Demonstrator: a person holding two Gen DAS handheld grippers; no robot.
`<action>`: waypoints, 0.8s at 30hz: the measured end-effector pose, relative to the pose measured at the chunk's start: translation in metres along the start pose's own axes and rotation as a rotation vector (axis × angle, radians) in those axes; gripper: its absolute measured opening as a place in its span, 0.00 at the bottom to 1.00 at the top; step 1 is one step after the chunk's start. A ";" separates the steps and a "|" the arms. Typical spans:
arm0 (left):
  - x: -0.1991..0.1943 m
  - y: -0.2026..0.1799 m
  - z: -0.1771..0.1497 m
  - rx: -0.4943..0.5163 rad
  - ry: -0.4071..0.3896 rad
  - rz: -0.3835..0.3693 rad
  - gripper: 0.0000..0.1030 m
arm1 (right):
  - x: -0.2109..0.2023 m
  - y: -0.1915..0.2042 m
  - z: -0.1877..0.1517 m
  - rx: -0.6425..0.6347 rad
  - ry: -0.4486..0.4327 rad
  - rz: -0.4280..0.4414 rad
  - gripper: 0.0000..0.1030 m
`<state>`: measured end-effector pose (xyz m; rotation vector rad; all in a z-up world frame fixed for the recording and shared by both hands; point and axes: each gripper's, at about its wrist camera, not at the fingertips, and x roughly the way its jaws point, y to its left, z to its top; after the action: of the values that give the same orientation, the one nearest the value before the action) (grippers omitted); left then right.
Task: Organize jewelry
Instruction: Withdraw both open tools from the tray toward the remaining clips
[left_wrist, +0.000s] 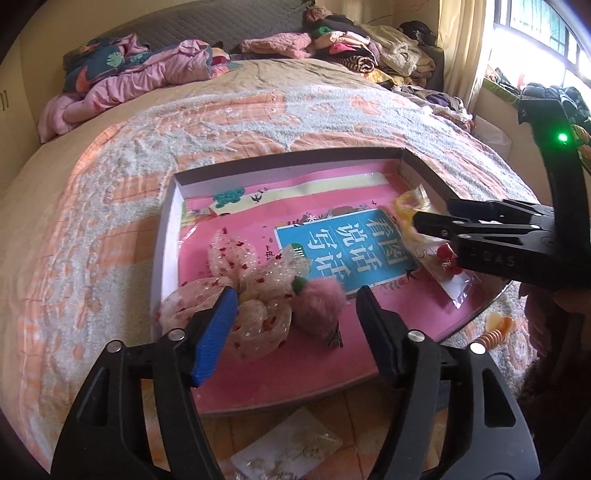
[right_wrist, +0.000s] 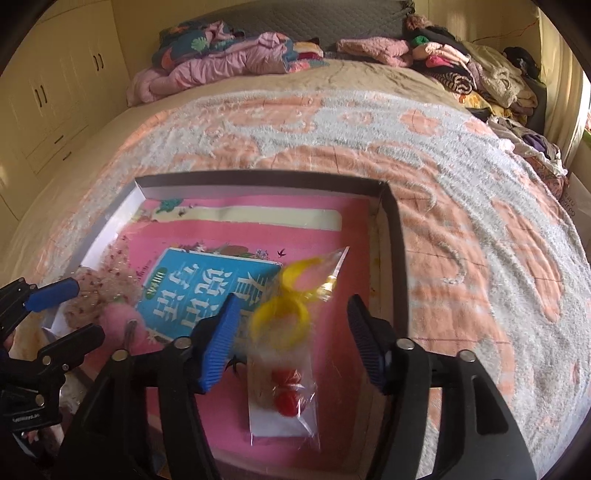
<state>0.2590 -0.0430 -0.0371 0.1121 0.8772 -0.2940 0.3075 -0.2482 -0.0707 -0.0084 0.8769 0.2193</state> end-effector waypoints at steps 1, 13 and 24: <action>-0.003 0.000 0.000 -0.001 -0.003 0.002 0.58 | -0.007 0.000 -0.001 -0.002 -0.013 -0.001 0.65; -0.054 -0.001 -0.004 -0.047 -0.090 0.034 0.89 | -0.084 -0.008 -0.028 0.011 -0.137 -0.032 0.88; -0.091 -0.004 -0.017 -0.065 -0.133 0.050 0.89 | -0.136 -0.007 -0.047 0.038 -0.206 -0.022 0.90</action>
<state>0.1904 -0.0242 0.0223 0.0534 0.7503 -0.2234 0.1888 -0.2848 0.0028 0.0395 0.6750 0.1799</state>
